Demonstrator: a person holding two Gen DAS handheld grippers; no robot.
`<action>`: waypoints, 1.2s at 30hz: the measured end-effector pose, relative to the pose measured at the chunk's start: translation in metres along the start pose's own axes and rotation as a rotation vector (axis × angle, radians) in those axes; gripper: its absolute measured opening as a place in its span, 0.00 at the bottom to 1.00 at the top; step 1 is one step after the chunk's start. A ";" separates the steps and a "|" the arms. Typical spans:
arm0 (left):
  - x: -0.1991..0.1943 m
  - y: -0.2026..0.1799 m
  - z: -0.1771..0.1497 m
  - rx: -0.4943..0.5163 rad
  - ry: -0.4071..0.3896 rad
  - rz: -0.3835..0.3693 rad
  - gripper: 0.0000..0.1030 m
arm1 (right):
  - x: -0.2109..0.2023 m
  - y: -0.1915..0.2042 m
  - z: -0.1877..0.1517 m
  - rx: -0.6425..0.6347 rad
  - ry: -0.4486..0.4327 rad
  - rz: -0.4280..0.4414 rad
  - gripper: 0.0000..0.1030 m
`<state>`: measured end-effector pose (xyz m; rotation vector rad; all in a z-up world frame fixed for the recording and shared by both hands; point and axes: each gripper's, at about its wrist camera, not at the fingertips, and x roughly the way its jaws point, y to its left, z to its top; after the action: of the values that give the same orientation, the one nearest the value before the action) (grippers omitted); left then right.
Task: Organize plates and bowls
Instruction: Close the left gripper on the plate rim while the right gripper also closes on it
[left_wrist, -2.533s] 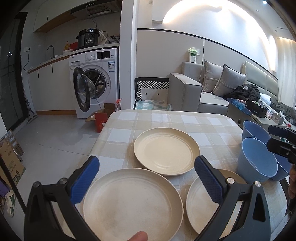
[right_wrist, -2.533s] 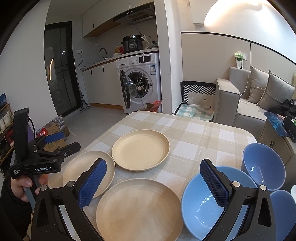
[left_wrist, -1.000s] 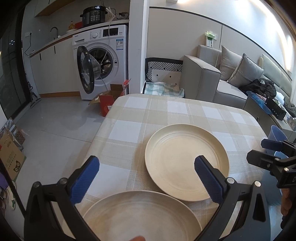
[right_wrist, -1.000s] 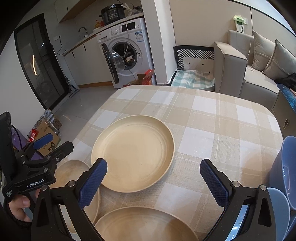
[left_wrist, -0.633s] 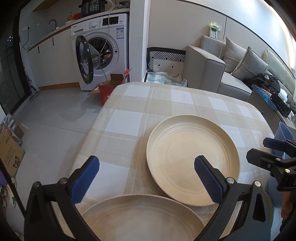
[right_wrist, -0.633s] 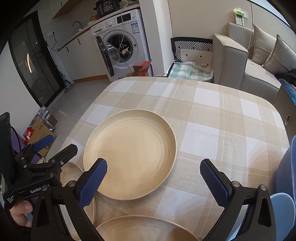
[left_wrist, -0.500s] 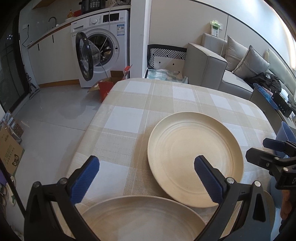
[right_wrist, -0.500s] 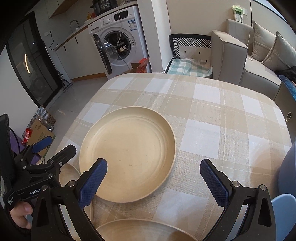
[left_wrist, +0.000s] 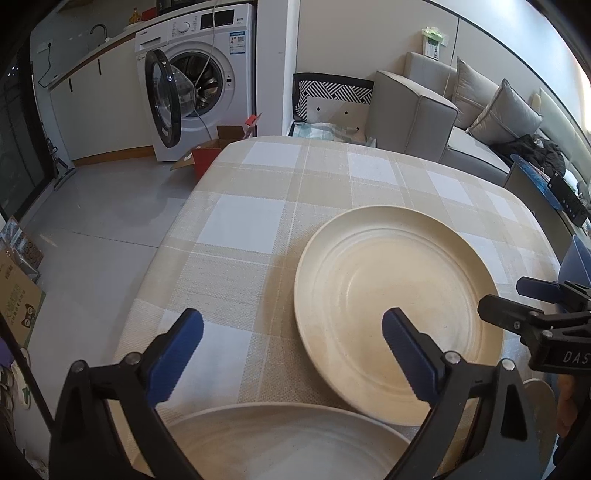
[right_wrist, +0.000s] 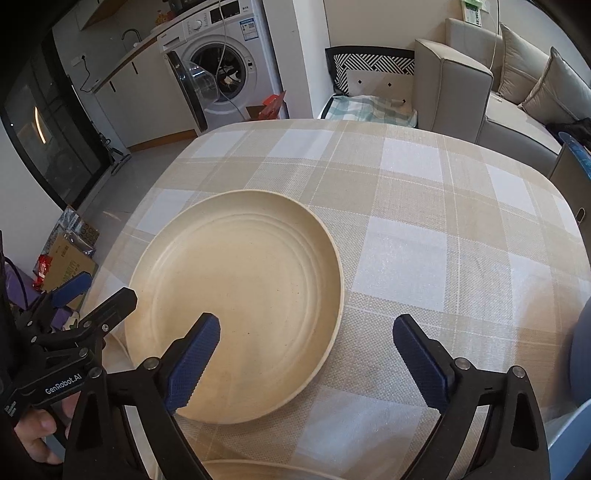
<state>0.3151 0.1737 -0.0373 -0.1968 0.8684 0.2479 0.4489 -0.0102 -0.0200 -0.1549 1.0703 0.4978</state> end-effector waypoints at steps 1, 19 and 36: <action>0.001 -0.001 0.000 0.006 0.004 0.002 0.91 | 0.002 0.000 0.000 -0.003 0.007 -0.002 0.89; 0.020 -0.004 -0.001 0.005 0.059 -0.040 0.51 | 0.021 0.001 0.000 -0.016 0.062 -0.016 0.61; 0.023 -0.007 -0.002 0.012 0.067 -0.055 0.25 | 0.024 -0.002 -0.003 0.007 0.060 -0.011 0.41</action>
<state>0.3297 0.1696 -0.0562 -0.2185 0.9298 0.1861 0.4567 -0.0054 -0.0426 -0.1702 1.1289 0.4815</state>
